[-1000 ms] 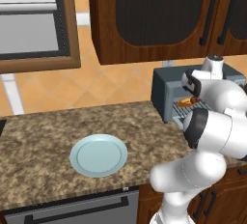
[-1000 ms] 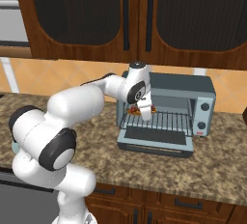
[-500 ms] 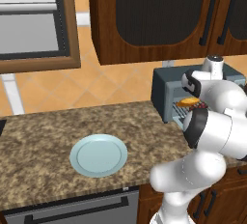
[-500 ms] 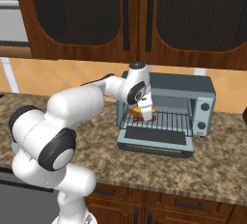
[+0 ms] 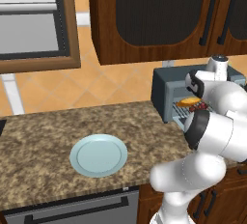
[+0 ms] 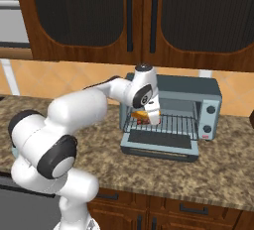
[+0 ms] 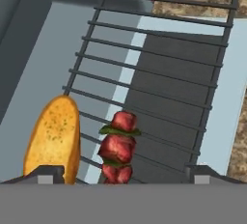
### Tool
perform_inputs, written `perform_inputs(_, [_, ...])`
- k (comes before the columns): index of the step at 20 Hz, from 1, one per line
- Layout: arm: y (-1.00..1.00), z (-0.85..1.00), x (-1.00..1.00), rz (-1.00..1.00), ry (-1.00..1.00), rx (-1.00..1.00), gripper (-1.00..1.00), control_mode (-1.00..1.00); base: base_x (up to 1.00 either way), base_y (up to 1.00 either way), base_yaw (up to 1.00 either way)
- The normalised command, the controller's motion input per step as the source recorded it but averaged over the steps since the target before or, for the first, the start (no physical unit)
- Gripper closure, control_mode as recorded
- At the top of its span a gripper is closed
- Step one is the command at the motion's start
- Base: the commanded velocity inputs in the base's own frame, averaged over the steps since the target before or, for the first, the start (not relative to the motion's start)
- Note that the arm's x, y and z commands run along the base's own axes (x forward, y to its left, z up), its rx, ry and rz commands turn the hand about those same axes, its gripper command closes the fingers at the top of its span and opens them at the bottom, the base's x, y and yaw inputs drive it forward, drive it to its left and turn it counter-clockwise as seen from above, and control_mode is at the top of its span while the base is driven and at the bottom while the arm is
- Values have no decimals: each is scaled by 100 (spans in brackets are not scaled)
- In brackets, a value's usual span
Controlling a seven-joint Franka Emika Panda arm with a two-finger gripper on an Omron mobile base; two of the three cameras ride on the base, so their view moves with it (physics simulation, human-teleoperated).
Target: Pick up the kebab skewer and baguette bread, and place them inside the toaster oven. Close the toaster oven door and start by setting the timer.
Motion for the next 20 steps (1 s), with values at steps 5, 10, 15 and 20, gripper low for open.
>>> perform_inputs(5, [-36,19,-80,4,-6,-9,-100,-100,0,0,0])
perform_inputs(10, [2,4,-43,51,-9,-13,-100,-100,0,0,0])
perform_inputs(15, [0,0,-24,66,-12,-13,-100,-100,0,0,0])
perform_inputs(20, [-9,0,-37,44,-24,-13,-100,-100,0,0,0])
